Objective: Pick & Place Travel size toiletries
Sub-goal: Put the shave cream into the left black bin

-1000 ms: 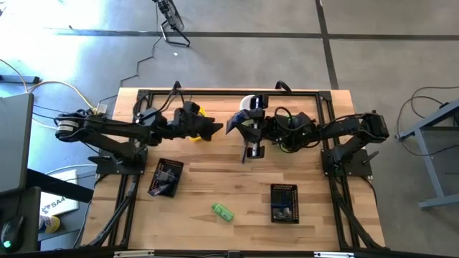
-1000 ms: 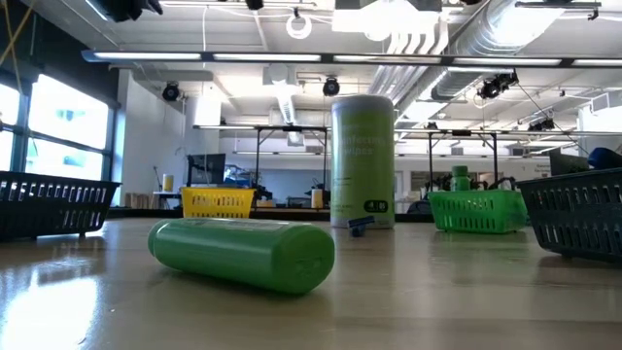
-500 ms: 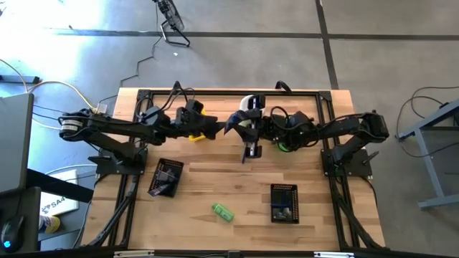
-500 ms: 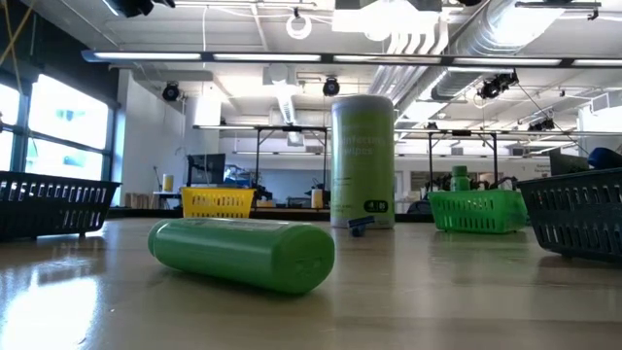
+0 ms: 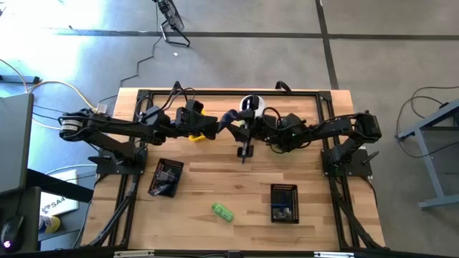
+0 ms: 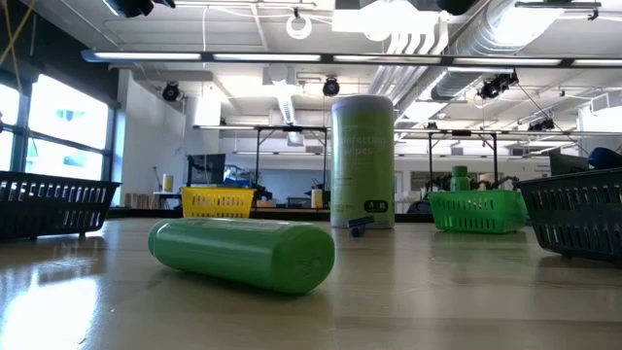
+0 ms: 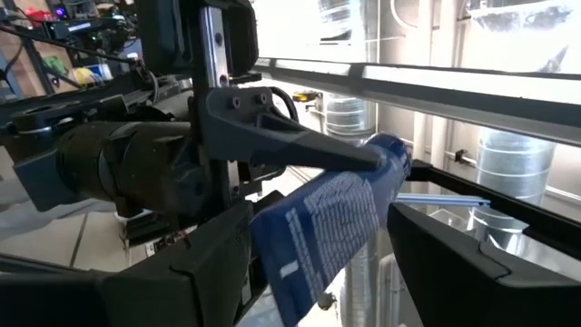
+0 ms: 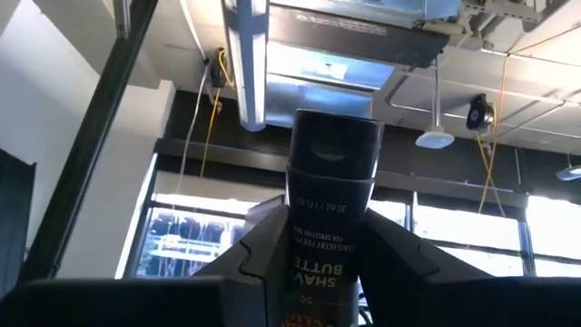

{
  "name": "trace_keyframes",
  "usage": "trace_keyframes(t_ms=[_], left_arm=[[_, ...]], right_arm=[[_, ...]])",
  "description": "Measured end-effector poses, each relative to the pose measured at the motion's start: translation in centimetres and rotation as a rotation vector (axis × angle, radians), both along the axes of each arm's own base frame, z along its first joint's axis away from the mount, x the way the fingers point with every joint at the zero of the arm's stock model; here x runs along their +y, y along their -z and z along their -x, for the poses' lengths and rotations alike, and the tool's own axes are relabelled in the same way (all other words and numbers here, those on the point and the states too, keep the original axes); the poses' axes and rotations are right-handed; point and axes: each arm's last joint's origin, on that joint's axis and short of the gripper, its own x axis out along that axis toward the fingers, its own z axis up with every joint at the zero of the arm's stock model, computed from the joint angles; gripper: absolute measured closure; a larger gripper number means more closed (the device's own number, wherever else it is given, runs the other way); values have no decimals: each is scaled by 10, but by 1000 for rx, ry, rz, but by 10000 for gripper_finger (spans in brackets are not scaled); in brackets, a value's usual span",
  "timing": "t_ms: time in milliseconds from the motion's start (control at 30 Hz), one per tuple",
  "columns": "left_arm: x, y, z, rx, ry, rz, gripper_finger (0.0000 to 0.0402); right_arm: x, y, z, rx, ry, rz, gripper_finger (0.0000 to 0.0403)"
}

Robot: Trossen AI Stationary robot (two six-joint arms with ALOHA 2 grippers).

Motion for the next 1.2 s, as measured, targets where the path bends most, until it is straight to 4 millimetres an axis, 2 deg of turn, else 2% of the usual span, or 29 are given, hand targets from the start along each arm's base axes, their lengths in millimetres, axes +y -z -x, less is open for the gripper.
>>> trace_keyframes(t_ms=[167,433,900,1200], left_arm=[[0,0,0,0,19,1,151],[-1,0,0,1,32,19,159],[-1,0,0,0,32,20,295],[-1,-1,1,-6,35,21,345]], right_arm=[[-4,-5,-1,-10,13,9,298],[-5,-2,-4,29,3,-8,298],[-4,-3,-3,21,0,-4,298],[-4,-4,-2,2,13,11,298]])
